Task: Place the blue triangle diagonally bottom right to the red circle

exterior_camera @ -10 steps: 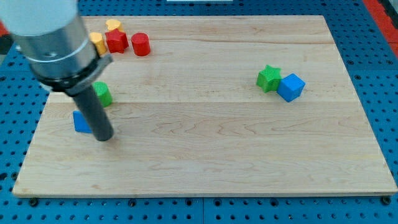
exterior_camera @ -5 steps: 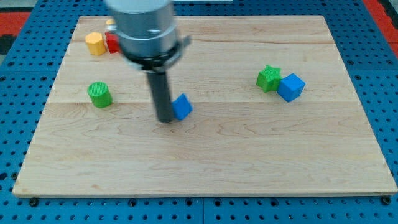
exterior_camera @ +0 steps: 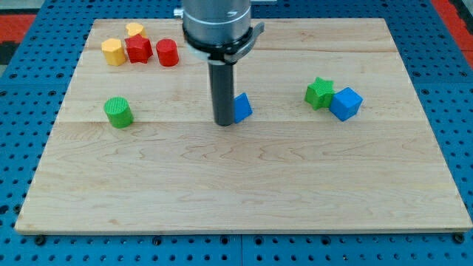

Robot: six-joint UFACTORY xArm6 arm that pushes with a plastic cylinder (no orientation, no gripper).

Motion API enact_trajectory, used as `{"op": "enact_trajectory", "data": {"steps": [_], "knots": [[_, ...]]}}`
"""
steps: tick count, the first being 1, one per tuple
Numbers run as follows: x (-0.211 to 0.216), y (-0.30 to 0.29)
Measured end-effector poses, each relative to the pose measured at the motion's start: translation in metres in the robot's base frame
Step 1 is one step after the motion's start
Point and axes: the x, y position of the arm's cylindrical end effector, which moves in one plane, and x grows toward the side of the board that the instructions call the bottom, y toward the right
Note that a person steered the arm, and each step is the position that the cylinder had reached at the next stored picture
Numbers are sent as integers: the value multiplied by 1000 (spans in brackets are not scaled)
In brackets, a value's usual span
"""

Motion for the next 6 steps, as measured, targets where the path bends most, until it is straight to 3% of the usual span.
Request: {"op": "enact_trajectory", "data": {"steps": [1, 2, 3, 4, 5, 6], "knots": [[0, 81], [3, 110], [5, 82], [-8, 3], [-41, -45], [-51, -12]]}}
